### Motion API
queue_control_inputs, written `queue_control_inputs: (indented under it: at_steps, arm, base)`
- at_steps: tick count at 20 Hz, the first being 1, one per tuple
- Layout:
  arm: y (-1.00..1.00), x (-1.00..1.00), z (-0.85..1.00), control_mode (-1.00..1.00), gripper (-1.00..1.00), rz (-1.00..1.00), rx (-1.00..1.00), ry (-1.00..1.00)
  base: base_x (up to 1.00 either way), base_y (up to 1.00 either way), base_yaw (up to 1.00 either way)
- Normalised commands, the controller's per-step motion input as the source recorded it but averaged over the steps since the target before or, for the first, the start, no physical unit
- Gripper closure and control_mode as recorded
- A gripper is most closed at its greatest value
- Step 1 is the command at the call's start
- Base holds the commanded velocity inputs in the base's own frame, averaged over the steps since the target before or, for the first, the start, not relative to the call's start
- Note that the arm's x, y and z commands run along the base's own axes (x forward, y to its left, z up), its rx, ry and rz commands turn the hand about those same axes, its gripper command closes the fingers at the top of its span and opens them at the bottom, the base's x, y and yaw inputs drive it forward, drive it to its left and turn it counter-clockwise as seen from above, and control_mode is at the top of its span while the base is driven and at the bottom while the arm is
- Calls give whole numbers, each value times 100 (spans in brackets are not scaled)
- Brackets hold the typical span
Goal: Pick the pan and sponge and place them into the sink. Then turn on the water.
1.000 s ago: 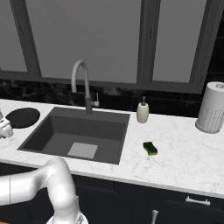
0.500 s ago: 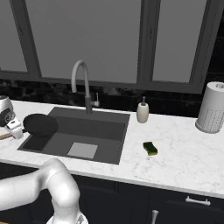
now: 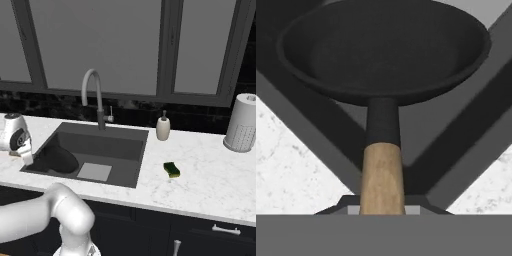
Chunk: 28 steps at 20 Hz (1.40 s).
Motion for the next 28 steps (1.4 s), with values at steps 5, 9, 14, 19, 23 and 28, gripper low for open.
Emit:
queue_control_inputs:
  at_steps: [5,9,14,19,23,28]
  arm:
    - [-33,7,14,-100,100,-37,0,0]
    - [-47,9,21,-100,100,-36,2,0]
    - [-58,11,27,-100,100,-18,9,0]
    - [-62,18,-1,-100,100,0,6,6]
    - [-34,18,-7,-100,100,0,0,12]
    - [2,21,-17,-100,100,-1,-10,11]
  base:
    - [0,0,0]
    - [0,0,0]
    - [0,0,0]
    - [0,0,0]
    - [0,0,0]
    - [0,0,0]
